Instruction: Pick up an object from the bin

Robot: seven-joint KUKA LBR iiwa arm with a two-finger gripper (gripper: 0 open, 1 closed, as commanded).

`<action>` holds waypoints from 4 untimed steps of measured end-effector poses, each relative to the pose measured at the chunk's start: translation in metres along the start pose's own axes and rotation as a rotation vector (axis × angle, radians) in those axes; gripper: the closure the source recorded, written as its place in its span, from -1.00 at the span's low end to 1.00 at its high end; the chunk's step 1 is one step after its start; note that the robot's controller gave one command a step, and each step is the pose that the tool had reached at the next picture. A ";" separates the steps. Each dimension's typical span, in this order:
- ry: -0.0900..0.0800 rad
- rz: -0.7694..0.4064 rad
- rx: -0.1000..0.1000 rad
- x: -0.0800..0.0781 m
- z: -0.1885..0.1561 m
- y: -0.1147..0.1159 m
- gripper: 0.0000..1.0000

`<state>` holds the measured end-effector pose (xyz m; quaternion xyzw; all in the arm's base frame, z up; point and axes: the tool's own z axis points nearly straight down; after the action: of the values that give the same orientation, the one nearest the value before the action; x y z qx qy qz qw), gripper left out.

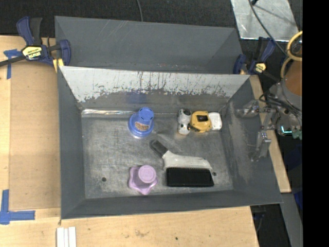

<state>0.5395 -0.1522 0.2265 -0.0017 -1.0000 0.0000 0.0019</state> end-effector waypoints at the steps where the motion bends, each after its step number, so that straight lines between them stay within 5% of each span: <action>1: -0.008 -0.003 0.002 -0.002 -0.004 0.001 -1.00; 2: -0.011 -0.113 0.002 0.003 0.052 0.025 -1.00; 3: -0.006 -0.010 0.000 0.004 0.069 0.085 -1.00; 4: -0.006 -0.359 0.002 0.014 0.092 0.114 -1.00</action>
Offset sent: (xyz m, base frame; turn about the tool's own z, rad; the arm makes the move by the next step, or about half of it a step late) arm -0.0134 0.0718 -0.1565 -0.3188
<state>0.5254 -0.0386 0.1342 0.1767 -0.9843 0.0004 -0.0013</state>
